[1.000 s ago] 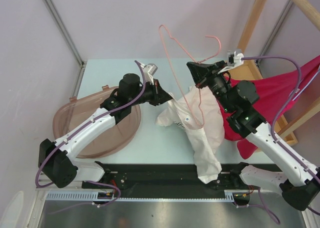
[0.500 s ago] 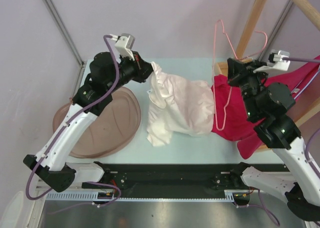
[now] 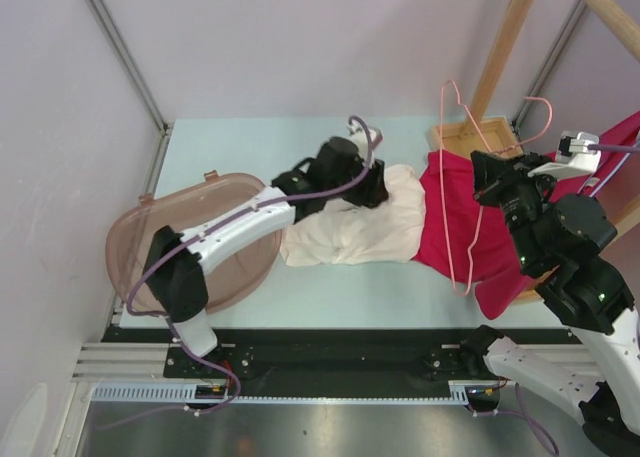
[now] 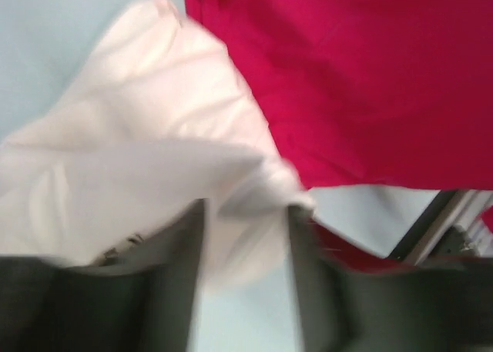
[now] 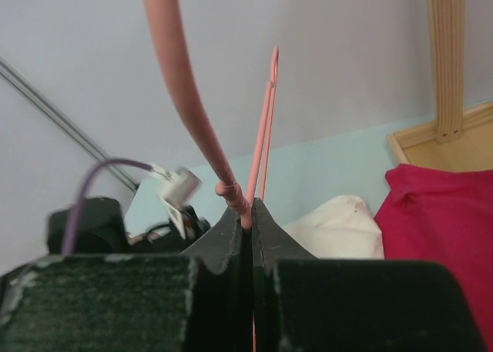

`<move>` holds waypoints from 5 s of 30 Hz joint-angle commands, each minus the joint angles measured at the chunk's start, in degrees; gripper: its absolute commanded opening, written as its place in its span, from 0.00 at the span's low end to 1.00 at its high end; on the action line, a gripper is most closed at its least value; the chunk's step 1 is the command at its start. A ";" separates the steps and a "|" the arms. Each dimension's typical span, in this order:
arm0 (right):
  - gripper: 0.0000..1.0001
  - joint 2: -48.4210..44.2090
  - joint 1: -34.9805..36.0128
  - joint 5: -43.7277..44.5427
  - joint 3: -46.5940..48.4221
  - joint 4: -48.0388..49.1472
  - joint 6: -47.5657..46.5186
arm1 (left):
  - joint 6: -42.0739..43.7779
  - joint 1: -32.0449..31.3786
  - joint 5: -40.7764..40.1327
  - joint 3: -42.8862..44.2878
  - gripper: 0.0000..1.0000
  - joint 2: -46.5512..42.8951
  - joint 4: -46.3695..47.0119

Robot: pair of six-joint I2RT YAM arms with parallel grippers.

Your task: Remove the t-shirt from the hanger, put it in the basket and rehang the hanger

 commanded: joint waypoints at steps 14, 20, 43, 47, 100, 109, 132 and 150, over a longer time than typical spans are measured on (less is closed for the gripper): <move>0.00 -6.81 0.15 2.01 -4.33 -4.12 1.63 | 9.45 -8.47 -4.86 -10.45 1.00 10.87 11.47; 0.00 -6.90 0.15 0.69 -4.06 -4.91 2.16 | 28.23 -8.47 1.02 -4.67 1.00 14.47 2.52; 0.00 -8.21 0.15 -2.83 -6.08 -2.98 5.94 | 34.87 -9.18 -14.09 0.09 0.51 25.99 0.22; 0.00 -7.95 0.15 -2.83 -5.21 -3.94 6.37 | 32.14 -9.26 -12.60 -1.13 0.18 22.40 0.31; 0.00 -5.05 0.15 -3.80 -6.08 -1.75 6.02 | -31.85 27.47 -56.10 -40.22 0.09 -64.97 2.07; 0.00 -5.75 0.06 -3.88 -7.84 -1.48 6.37 | -34.31 27.47 -59.71 -49.29 0.03 -72.53 -3.03; 0.00 -4.79 0.15 -5.03 -8.37 -2.89 7.52 | -17.27 26.69 -27.56 -41.93 1.00 -56.62 -0.58; 0.00 2.33 0.24 1.82 -4.86 -11.75 18.40 | 3.36 -13.46 3.23 -32.53 0.96 -41.54 26.50</move>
